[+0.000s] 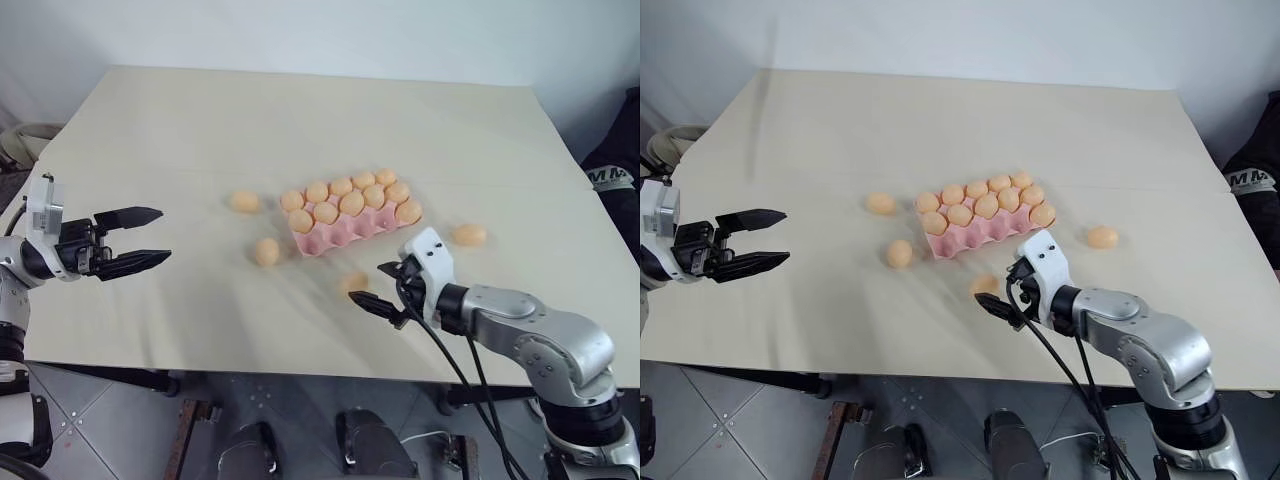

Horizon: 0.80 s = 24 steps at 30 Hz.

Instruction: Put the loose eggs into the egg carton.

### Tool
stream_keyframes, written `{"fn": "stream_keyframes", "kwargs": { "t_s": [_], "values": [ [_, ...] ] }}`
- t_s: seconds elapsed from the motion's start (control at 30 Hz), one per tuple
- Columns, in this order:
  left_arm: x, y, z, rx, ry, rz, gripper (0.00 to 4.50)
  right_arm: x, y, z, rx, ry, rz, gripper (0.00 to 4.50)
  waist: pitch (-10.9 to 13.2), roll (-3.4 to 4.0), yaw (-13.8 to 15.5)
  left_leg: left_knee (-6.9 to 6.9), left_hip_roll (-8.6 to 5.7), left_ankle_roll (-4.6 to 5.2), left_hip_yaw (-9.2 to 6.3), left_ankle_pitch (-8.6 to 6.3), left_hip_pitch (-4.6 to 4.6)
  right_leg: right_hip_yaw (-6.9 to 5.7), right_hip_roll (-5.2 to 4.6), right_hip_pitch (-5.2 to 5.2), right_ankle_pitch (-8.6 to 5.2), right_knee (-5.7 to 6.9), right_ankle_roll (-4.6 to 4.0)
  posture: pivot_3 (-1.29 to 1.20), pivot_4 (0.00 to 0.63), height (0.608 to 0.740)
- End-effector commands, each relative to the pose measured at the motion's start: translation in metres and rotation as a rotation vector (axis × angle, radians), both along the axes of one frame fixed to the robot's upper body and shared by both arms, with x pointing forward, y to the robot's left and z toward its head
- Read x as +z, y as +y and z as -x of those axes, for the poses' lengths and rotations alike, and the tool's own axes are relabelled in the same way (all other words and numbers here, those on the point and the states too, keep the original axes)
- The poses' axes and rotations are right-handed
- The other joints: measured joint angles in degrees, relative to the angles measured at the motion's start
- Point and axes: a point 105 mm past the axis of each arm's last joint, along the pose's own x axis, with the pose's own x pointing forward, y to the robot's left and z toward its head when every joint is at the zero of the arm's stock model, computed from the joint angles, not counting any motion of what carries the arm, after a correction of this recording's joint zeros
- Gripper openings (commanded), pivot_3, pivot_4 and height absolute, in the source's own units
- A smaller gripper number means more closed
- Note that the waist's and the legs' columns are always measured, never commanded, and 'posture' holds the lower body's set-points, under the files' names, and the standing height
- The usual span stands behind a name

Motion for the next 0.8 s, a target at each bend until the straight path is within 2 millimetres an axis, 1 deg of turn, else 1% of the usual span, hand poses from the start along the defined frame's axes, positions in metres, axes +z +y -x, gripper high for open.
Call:
{"fn": "stream_keyframes", "kwargs": {
  "t_s": [0.03, 0.27, 0.5, 0.6, 0.73, 0.8],
  "values": [
    [0.011, -0.002, 0.017, -0.118, -0.032, -0.011, 4.48, 0.004, 0.012, -0.002, 0.033, -0.051, -0.007, 4.5, 0.0, 0.0, -0.01, -0.01, 0.0, 0.0, 0.0, 0.0, 0.0, 0.0, 0.0, -0.01, 0.0, 0.0, 0.0, 0.0, 0.15, 0.74],
    [0.012, -0.001, 0.02, -0.12, -0.036, -0.008, 4.48, -0.007, 0.019, -0.009, 0.037, -0.053, 0.02, 4.5, -0.01, -0.01, -0.02, -0.01, 0.0, 0.0, 0.0, 0.0, -0.01, 0.0, 0.0, -0.01, 0.0, -0.01, 0.0, 0.0, 0.15, 0.74],
    [0.013, -0.001, 0.022, -0.12, -0.041, -0.007, 4.48, -0.01, 0.019, -0.014, 0.033, -0.048, 0.028, 4.5, -0.01, -0.02, 0.0, -0.01, 0.0, -0.01, -0.01, 0.0, -0.01, -0.01, 0.0, -0.01, 0.0, -0.01, 0.0, 0.0, 0.15, 0.74],
    [0.013, -0.004, 0.025, -0.139, -0.038, -0.007, 4.5, -0.012, 0.018, -0.015, 0.026, -0.037, 0.034, 3.91, -0.01, -0.02, -0.02, -0.02, 0.01, -0.01, -0.01, 0.0, -0.01, -0.01, 0.0, -0.01, 0.0, -0.01, 0.0, 0.0, 0.15, 0.74],
    [0.013, -0.013, 0.032, -0.196, -0.041, -0.003, 4.5, -0.013, 0.017, -0.014, 0.035, -0.032, 0.038, 2.55, -0.01, -0.02, -0.08, -0.06, 0.03, -0.03, -0.01, -0.01, -0.01, 0.0, 0.0, -0.01, 0.0, -0.04, 0.0, 0.0, 0.15, 0.74],
    [0.012, -0.018, 0.038, -0.235, -0.038, 0.0, 4.5, -0.013, 0.017, -0.014, 0.044, -0.031, 0.041, 2.22, -0.01, -0.02, -0.04, -0.06, 0.04, -0.03, -0.02, -0.02, -0.02, -0.02, 0.01, -0.01, 0.0, -0.04, 0.0, 0.0, 0.15, 0.74]
  ]
}}
